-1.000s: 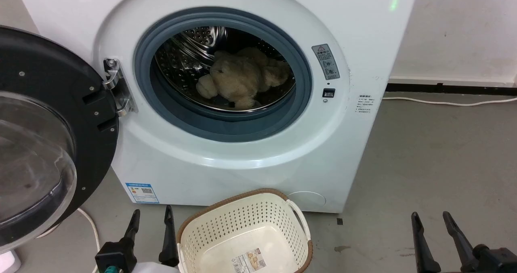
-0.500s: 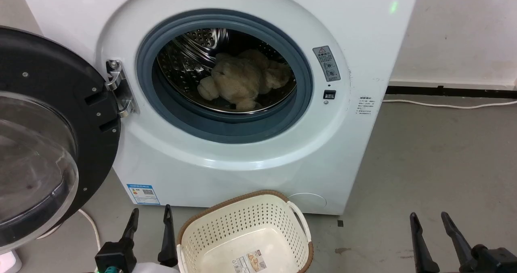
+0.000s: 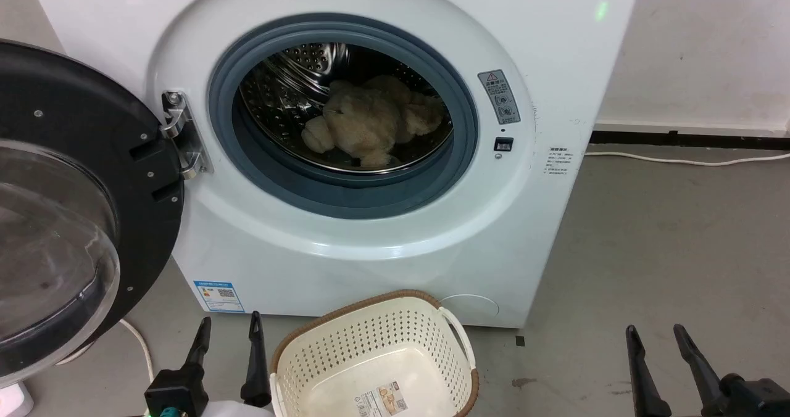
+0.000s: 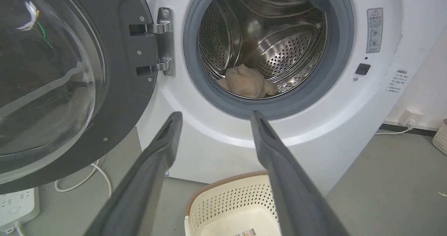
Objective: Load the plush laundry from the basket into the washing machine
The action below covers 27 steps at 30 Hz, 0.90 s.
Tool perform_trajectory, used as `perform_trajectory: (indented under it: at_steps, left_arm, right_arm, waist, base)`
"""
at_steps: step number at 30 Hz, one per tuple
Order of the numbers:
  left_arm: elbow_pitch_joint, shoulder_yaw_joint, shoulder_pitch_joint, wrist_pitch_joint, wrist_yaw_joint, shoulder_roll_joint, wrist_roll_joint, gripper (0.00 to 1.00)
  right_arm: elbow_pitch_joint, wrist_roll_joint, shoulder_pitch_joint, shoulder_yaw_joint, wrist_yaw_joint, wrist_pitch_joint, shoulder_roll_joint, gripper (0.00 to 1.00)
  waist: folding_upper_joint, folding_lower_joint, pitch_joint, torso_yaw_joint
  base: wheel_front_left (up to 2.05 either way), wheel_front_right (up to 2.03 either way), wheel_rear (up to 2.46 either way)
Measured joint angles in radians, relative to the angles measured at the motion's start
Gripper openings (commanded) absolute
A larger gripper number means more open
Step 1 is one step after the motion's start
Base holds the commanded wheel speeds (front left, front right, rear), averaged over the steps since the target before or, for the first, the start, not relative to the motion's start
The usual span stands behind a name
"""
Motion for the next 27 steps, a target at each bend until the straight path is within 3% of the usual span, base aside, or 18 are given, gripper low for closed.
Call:
perform_trajectory:
  at_steps: [1,27]
  left_arm:
    - [0.0,0.0,0.0,0.001,0.002,0.001,0.0,0.0]
    - [-0.008,0.016,-0.002,0.033,-0.013,-0.004,0.031,0.0]
  right_arm:
    - [0.0,-0.001,0.0,0.0,0.0,0.0,0.0,0.0]
    - [0.0,-0.021,-0.008,0.009,0.0,0.027,0.0,0.0]
  waist:
    - [0.0,0.0,0.0,0.0]
    - [0.0,0.0,0.007,0.001]
  base:
    - [0.0,0.0,0.0]
    - [0.0,0.0,0.0]
